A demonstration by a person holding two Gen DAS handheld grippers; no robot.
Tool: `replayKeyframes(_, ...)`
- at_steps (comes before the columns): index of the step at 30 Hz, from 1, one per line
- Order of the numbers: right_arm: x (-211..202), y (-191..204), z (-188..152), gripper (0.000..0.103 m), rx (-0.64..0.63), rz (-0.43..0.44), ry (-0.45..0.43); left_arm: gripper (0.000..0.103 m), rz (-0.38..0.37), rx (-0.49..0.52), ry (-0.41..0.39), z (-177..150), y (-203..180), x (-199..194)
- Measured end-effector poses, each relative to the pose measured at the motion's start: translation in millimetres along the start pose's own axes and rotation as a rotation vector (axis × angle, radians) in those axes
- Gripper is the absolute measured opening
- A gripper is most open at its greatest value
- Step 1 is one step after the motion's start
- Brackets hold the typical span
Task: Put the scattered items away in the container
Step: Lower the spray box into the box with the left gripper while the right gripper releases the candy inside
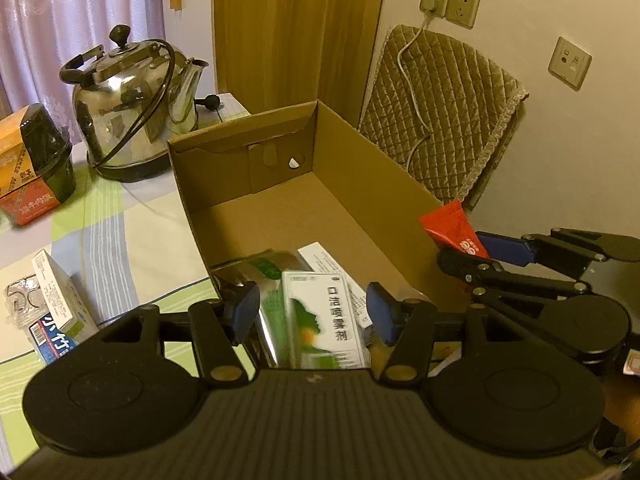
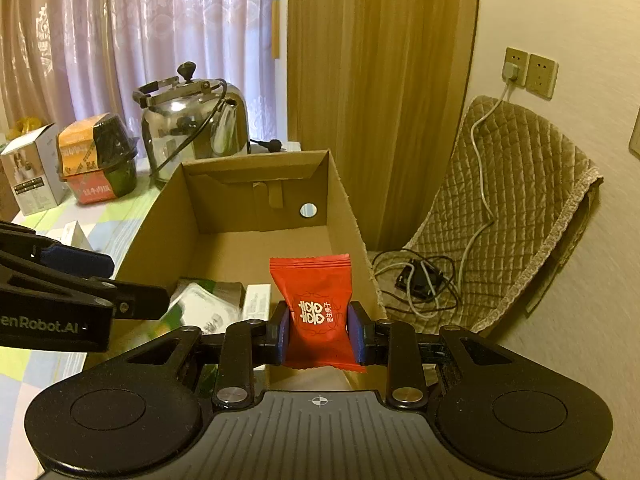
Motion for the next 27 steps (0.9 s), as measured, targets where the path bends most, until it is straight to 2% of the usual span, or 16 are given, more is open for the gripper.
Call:
replayKeyframes(20, 4, 10, -1, 0.033, -0.012, 0.005, 0.01, 0.054, 0.0, -0.023, 0.016, -14, 14, -5)
replayKeyframes(27, 5, 12, 5, 0.033, -0.028, 0.001, -0.012, 0.054, 0.002, -0.03, 0.012, -13, 17, -7)
Point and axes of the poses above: each gripper's, at about its wrist camera, not at the fingertips, and x roughly the way its jaws point, y to its left, z to its top, the point moved 8 cm from there along x, roughly the way its jaws point, and after that the axes turned 11 degrees about z, right-handed, at the moved point
